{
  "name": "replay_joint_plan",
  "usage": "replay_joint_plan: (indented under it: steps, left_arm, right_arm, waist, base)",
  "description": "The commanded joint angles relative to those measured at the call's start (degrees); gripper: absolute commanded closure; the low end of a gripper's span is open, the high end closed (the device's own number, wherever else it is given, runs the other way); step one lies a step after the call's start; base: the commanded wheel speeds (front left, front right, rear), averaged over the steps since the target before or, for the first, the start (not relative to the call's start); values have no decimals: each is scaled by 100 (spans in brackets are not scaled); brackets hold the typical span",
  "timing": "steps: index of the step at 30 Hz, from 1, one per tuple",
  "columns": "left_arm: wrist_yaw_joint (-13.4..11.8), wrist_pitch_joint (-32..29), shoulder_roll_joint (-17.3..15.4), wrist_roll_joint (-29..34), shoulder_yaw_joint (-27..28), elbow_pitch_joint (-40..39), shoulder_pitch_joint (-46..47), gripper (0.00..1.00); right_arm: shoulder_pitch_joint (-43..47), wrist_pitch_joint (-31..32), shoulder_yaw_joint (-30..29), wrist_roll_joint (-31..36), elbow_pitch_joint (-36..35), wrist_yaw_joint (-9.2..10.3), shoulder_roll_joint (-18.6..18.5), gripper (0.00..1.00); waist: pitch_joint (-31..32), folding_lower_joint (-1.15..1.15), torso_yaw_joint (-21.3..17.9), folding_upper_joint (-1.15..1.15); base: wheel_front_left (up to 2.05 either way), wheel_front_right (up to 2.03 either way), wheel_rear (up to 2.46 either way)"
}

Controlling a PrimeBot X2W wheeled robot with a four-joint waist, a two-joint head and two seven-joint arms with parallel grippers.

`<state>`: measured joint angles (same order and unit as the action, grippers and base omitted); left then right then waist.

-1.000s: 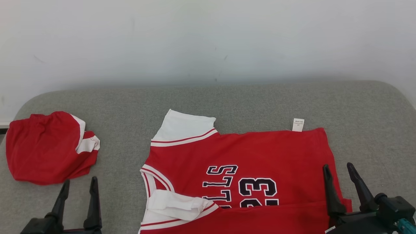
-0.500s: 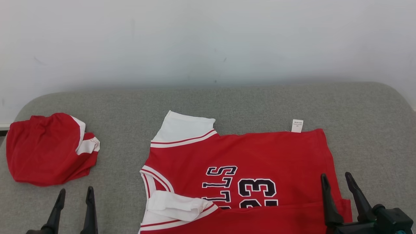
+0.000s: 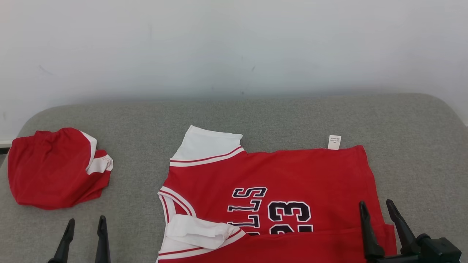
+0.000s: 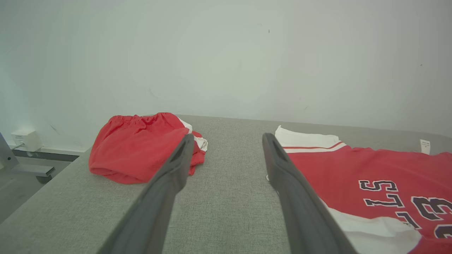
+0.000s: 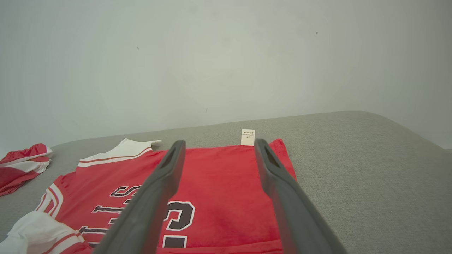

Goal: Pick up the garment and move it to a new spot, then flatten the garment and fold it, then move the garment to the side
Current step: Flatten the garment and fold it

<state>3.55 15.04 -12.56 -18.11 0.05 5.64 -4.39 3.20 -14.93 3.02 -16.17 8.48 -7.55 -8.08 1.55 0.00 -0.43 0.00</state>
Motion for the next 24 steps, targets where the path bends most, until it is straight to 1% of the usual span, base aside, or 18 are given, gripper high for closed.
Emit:
replay_joint_plan:
  steps: [1,6,9,11,16,18,20,22,24]
  left_arm:
    - [26,20,37,9,19,16,-42,0]
    - [139,20,117,-142,23,216,146,0]
    - [224,8,9,-188,-58,420,382,0]
    - [271,-23,-106,-193,-123,516,639,0]
    - [354,-263,-427,-463,-156,812,1557,0]
    - [368,-367,-564,-490,-267,920,1964,0]
    - [389,-479,-724,-565,-376,1049,2395,0]
    - [398,-578,-807,-740,-484,1199,2838,0]
    - [390,-689,-965,-819,-688,1348,3261,0]
  right_arm:
    - [-2,-30,3,15,21,14,-13,0]
    - [-119,-28,-18,-27,114,14,41,0]
    - [-366,-14,21,38,268,14,-50,0]
    - [-603,6,48,71,365,14,-121,0]
    - [-1362,134,57,27,690,14,-291,0]
    - [-1699,217,65,56,899,14,-402,0]
    - [-2070,295,53,-19,1117,14,-444,0]
    - [-2456,348,54,-82,1301,14,-472,0]
    - [-2808,439,82,-26,1542,14,-564,0]
  waist:
    - [-8,0,1,0]
    - [-70,0,-4,0]
    - [-150,0,-72,0]
    - [-242,0,-116,0]
    - [-668,0,-227,0]
    - [-849,0,-278,0]
    - [-1062,0,-337,0]
    - [-1307,0,-391,0]
    - [-1550,0,-456,0]
  base:
    - [0,0,0]
    - [0,0,0]
    - [0,0,0]
    - [0,0,0]
    - [0,0,0]
    - [0,0,0]
    - [0,0,0]
    - [0,0,0]
    - [0,0,0]
